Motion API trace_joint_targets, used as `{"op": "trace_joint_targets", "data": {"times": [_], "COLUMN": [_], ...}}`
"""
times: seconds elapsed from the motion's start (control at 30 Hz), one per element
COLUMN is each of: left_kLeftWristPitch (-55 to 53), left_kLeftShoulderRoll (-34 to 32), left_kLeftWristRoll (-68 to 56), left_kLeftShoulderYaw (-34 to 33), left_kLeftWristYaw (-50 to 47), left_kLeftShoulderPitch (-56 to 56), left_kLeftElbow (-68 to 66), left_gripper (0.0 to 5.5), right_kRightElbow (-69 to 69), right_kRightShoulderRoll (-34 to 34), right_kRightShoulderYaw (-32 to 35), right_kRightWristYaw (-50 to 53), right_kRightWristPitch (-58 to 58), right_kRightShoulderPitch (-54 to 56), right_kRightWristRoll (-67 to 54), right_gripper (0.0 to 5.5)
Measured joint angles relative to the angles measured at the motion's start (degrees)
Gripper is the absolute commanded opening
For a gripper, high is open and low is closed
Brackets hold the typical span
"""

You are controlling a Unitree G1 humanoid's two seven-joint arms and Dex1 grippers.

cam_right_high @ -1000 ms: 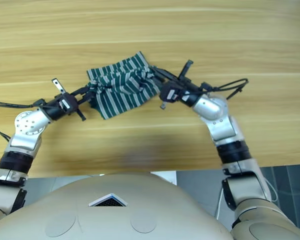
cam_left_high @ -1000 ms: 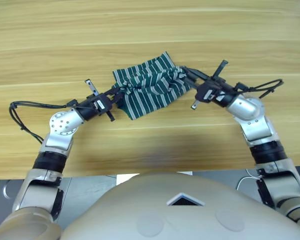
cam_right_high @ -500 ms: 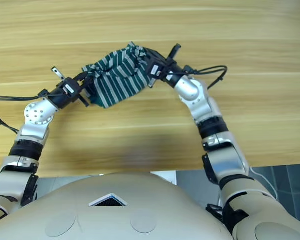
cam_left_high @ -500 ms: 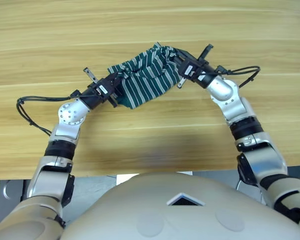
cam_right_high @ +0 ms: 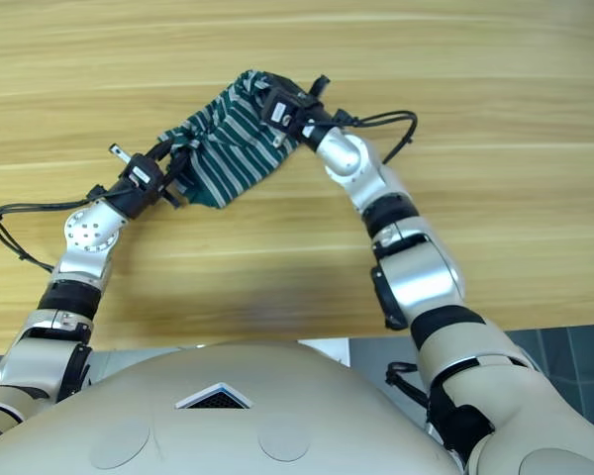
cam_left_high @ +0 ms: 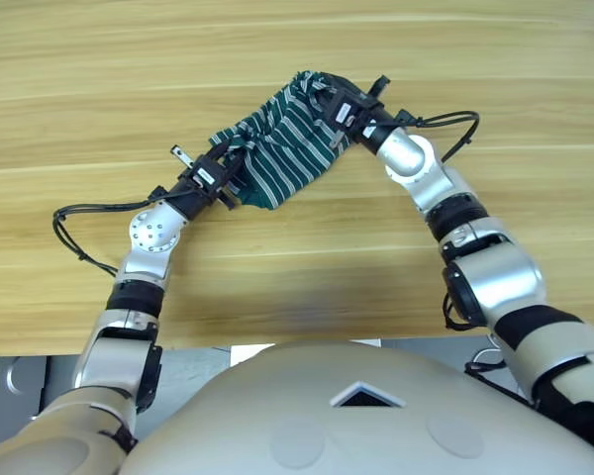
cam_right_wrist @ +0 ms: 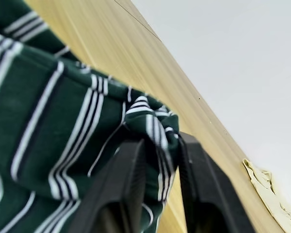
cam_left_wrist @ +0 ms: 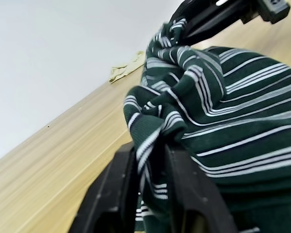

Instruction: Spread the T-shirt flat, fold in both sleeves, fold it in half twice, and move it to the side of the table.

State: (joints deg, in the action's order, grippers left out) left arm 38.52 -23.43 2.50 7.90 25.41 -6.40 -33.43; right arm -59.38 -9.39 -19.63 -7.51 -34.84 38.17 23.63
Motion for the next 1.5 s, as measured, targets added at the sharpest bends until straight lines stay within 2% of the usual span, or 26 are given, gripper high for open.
{"op": "trace_joint_targets", "data": {"times": [0.23, 0.37, 0.47, 0.6, 0.7, 0.8, 0.9, 1.1, 1.27, 1.5], "left_kLeftWristPitch": [-0.4, -1.4, -2.1, -2.6, -2.5, -1.4, -0.6, -0.2, -1.1, 0.5], "left_kLeftShoulderRoll": [1.9, 2.0, 1.4, 0.8, 0.6, 1.1, 1.5, 2.9, 3.8, 4.4], "left_kLeftWristRoll": [-2.1, -2.2, -1.6, 1.8, 7.3, 12.0, 16.0, 29.1, 32.4, 33.4], "left_kLeftShoulderYaw": [-3.6, -7.0, -9.3, -10.8, -6.9, -0.2, 5.1, 12.8, 13.8, 15.3], "left_kLeftWristYaw": [-1.8, -6.6, -10.7, -15.8, -14.9, -11.0, -8.2, -12.6, -20.8, -25.1], "left_kLeftShoulderPitch": [1.3, -0.1, 0.1, -1.1, -4.2, -5.1, -8.3, -17.5, -25.8, -28.9], "left_kLeftElbow": [-4.1, -8.1, -8.7, 1.1, 10.0, 15.0, 15.2, 0.6, -13.4, -23.2], "left_gripper": [2.53, 3.23, 3.76, 3.76, 3.76, 3.76, 3.76, 3.76, 3.76, 3.76], "right_kRightElbow": [-9.0, -9.7, -3.5, 9.7, 16.7, 18.7, 15.0, 7.3, 3.7, 1.9], "right_kRightShoulderRoll": [6.9, 7.7, 2.4, -3.8, -4.3, -2.4, -1.3, 0.0, 1.8, 2.3], "right_kRightShoulderYaw": [0.1, 3.5, 8.0, 11.4, 6.1, 2.3, 0.6, -1.7, -6.1, -8.0], "right_kRightWristYaw": [5.6, 7.4, 8.8, 11.5, 12.4, 12.7, 14.2, 17.2, 17.6, 18.9], "right_kRightWristPitch": [2.4, 1.2, -3.8, -6.6, -3.6, 0.6, 4.1, 6.0, 6.1, 6.0], "right_kRightShoulderPitch": [7.0, 7.7, 2.5, -12.5, -20.5, -21.1, -15.9, -7.7, -6.7, -5.6], "right_kRightWristRoll": [0.2, -2.5, -6.2, -7.2, 0.5, 5.4, 8.1, 10.3, 13.2, 13.6], "right_gripper": [2.9, 2.94, 2.94, 2.94, 2.94, 2.94, 2.94, 2.94, 2.94, 2.94]}}
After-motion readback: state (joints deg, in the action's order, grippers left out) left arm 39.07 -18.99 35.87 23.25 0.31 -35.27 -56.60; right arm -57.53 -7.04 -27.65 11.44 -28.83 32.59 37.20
